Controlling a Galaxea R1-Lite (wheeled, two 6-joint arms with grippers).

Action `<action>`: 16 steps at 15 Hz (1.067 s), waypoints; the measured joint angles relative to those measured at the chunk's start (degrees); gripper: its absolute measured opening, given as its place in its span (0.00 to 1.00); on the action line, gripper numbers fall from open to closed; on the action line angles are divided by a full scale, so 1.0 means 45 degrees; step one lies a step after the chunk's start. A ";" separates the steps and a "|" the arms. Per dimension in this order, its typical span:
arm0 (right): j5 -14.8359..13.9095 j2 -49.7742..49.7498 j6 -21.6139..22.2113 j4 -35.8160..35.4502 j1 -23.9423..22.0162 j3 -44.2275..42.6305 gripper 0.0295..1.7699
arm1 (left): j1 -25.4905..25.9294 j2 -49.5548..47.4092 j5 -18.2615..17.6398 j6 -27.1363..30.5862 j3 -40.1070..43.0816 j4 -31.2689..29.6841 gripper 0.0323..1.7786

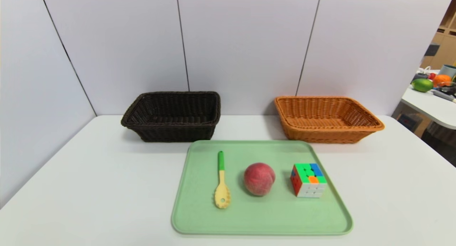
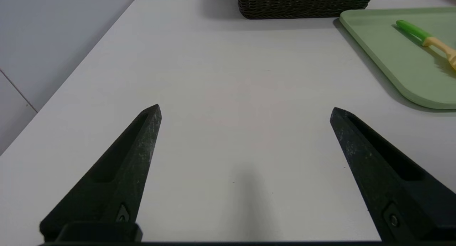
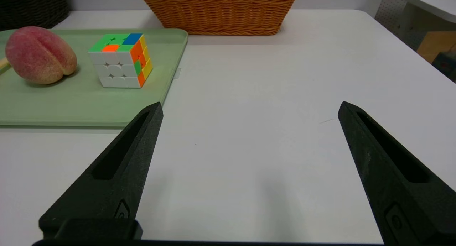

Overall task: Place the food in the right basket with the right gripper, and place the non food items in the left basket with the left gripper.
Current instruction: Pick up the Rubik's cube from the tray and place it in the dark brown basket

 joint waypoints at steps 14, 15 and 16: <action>0.0062 0.0000 -0.0187 0.0065 -0.0003 -0.0016 0.96 | 0.0000 0.0000 -0.0005 0.0122 0.0000 0.0011 0.95; 0.0076 0.0000 -0.0249 0.0024 -0.0003 -0.0022 0.96 | 0.0000 0.0000 0.0005 0.0146 0.0000 0.0005 0.95; 0.0130 0.0000 -0.0482 0.0000 -0.0003 -0.0024 0.96 | 0.0000 0.0000 0.0016 0.0268 0.0000 0.0005 0.95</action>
